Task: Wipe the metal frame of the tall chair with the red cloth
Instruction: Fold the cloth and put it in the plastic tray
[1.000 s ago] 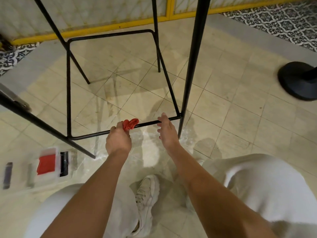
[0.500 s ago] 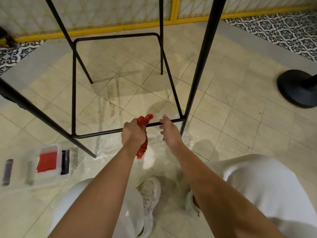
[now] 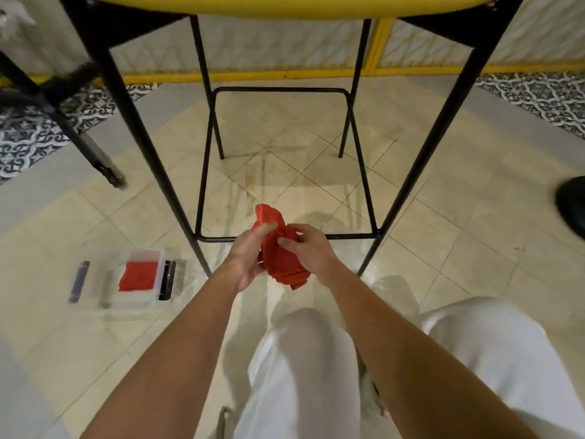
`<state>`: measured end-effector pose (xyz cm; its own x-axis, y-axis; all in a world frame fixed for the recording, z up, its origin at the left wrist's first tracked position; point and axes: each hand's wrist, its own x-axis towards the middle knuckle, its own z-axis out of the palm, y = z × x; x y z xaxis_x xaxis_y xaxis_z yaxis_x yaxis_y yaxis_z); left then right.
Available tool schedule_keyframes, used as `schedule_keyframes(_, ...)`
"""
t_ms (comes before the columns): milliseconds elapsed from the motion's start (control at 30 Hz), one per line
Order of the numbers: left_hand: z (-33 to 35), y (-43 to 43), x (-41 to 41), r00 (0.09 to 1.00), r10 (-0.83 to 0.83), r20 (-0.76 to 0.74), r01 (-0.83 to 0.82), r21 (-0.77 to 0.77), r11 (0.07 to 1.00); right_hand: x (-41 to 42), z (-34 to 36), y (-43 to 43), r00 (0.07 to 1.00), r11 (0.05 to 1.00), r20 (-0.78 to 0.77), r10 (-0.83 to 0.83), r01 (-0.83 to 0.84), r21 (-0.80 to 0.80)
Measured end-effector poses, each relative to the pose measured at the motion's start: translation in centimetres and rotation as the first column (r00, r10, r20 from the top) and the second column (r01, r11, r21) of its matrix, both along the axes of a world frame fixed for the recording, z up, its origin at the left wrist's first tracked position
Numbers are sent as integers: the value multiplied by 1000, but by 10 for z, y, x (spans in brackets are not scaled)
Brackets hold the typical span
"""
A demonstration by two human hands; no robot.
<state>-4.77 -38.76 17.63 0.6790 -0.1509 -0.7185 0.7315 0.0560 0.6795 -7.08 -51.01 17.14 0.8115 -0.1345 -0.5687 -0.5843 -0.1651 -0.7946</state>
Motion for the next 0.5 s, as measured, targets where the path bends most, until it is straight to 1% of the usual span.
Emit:
schedule_keyframes(133, 7, 30, -6, 994, 89, 58, -93, 70, 993, 1, 10, 26, 991, 990, 37, 128, -130, 46)
schedule_keyframes(233, 8, 63, -15, 981, 182, 61, -187, 89, 978, 2, 16, 53, 975, 972, 19, 222, -222, 71)
schedule_keyframes(300, 7, 90, -20, 968, 247, 45, -249, 44, 968, 5, 19, 73, 952, 951, -12, 306, -304, 61)
schedule_keyframes(367, 5, 117, -25, 944, 328, 19, -328, -34, 944, 9, 23, 93, 920, 919, -35, 389, -385, 82)
schedule_keyframes(500, 2, 161, -29, 873, 486, -41, -486, -170, 857, 18, 28, 128, 827, 825, -39, 560, -554, 108)
